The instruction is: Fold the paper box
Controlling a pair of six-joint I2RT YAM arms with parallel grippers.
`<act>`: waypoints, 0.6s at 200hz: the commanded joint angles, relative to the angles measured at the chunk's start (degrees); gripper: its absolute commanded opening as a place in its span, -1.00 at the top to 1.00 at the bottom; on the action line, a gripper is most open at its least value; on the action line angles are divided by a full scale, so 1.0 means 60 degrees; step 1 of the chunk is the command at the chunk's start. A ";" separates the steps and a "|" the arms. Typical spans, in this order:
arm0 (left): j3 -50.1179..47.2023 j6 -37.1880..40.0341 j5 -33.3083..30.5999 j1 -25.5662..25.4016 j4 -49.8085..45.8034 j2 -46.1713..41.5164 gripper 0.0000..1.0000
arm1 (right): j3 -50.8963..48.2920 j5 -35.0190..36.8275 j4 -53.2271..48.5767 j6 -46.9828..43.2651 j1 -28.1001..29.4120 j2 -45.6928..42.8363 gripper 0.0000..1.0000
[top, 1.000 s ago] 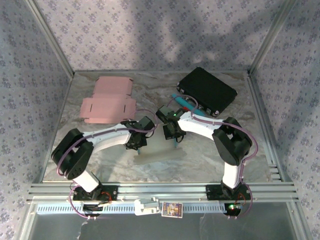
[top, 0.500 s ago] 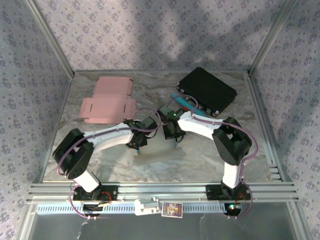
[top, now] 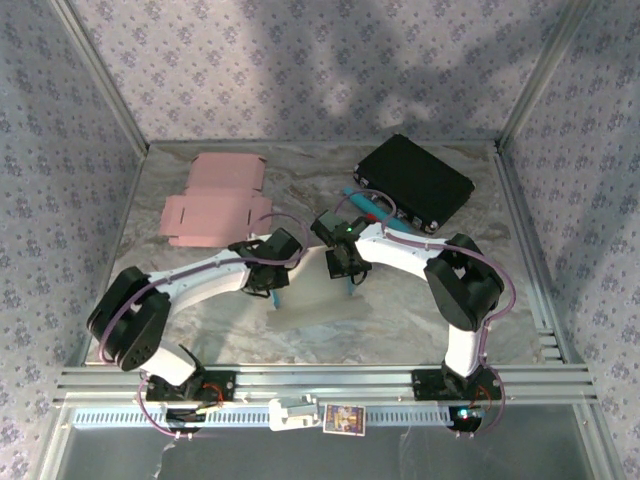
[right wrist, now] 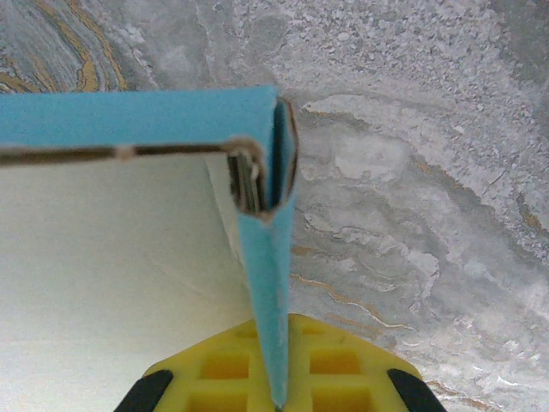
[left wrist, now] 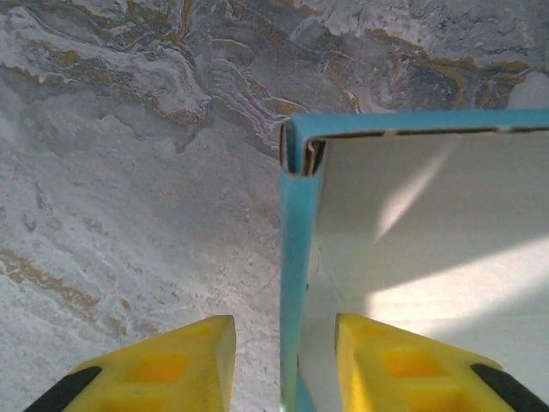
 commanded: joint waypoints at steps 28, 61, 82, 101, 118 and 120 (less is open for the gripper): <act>0.0441 0.0199 -0.0277 0.0124 -0.0250 0.0707 0.55 | 0.0019 0.0224 -0.0357 0.0087 0.0014 0.0129 1.00; 0.0494 0.0021 -0.0494 0.0106 -0.0554 0.0917 0.78 | 0.0045 0.0295 -0.0415 0.0115 0.0003 0.0139 1.00; 0.0585 -0.0213 -0.0779 0.0024 -0.0899 0.0983 1.00 | 0.0047 0.0326 -0.0410 0.0119 0.0011 0.0132 1.00; 0.0792 -0.0431 -0.0958 -0.0076 -0.1466 0.1124 1.00 | 0.0059 0.0326 -0.0396 0.0124 0.0014 0.0154 1.00; 0.1108 -0.0609 -0.1176 -0.0250 -0.2000 0.1323 1.00 | 0.0095 0.0328 -0.0409 0.0129 0.0028 0.0191 1.00; 0.1138 -0.0626 -0.1194 -0.0268 -0.2046 0.1350 1.00 | 0.0097 0.0326 -0.0412 0.0126 0.0033 0.0185 1.00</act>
